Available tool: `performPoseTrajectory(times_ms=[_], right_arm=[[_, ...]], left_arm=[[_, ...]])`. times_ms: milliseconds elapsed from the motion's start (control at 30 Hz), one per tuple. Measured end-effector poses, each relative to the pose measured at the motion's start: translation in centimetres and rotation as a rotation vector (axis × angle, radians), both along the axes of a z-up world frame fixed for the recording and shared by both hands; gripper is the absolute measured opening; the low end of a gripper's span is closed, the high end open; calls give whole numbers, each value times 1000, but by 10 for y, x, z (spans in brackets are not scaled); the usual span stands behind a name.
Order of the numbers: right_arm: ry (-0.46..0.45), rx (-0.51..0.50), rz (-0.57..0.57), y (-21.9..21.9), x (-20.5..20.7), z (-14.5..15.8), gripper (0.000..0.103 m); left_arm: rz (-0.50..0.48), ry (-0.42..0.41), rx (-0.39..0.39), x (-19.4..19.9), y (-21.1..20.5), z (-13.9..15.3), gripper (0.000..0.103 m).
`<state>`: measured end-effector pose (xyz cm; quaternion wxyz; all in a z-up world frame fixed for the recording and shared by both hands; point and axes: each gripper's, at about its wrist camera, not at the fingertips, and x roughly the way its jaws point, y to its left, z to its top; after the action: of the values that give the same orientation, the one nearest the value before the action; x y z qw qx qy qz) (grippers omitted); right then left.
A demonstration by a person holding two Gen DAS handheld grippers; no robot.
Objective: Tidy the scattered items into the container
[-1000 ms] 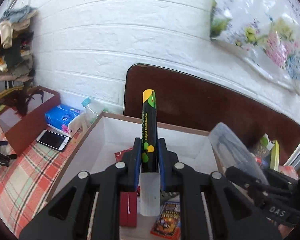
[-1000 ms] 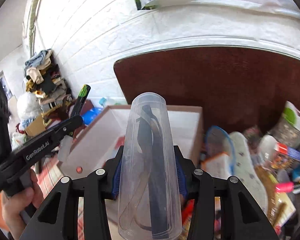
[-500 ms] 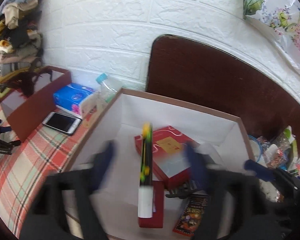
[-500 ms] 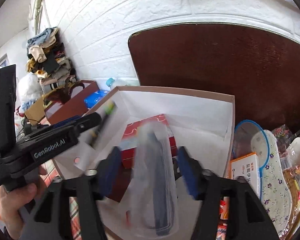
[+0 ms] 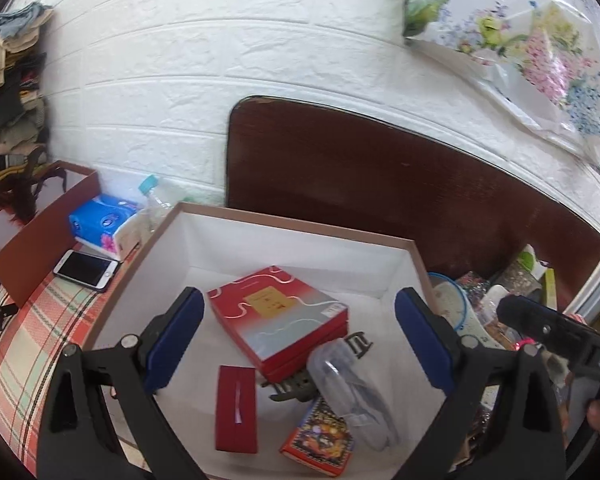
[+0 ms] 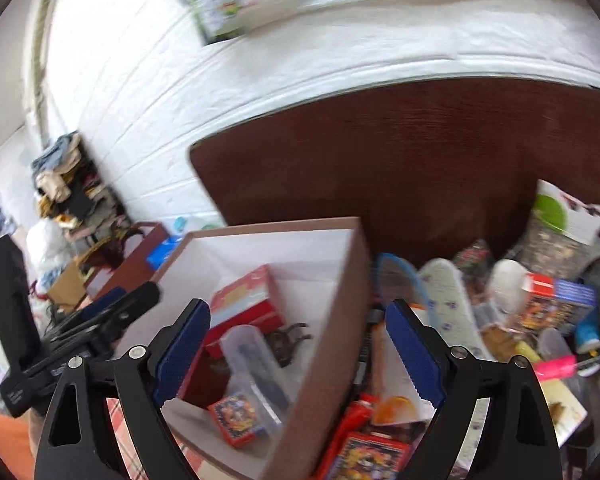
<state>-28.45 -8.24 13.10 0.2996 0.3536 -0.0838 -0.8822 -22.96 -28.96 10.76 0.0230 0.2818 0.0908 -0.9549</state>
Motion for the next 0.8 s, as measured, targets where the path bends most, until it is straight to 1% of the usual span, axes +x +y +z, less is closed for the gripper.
performPoseTrajectory(times_ms=[100,167,233,400,500,600,733,800], right_arm=[[-57,-7,-21,24,-9,-8,90],[-103,-32,-43,46,-13,-14,90],[-128,-56,-75,66,-17,-16,90],[-150,-31,-117,105,-12,-21,90],[-180,-35,-126,124,-12,-28,90],[-196,-54,-172,144,-13,-32,91],[-214,-82,-187,160,-18,-35,91],[-230,-78,-184,161,-21,-38,91]], left_arm=[[-44,-3,-5,-2,12,0,97],[-76,-12,-5,-4,22,-2,97],[-111,-18,-8,-5,34,-2,97],[-216,8,-4,2,66,6,97],[-276,20,-4,6,88,9,97],[-346,24,12,10,111,10,97],[-421,8,0,11,144,5,97],[-453,-2,-12,11,161,0,97]])
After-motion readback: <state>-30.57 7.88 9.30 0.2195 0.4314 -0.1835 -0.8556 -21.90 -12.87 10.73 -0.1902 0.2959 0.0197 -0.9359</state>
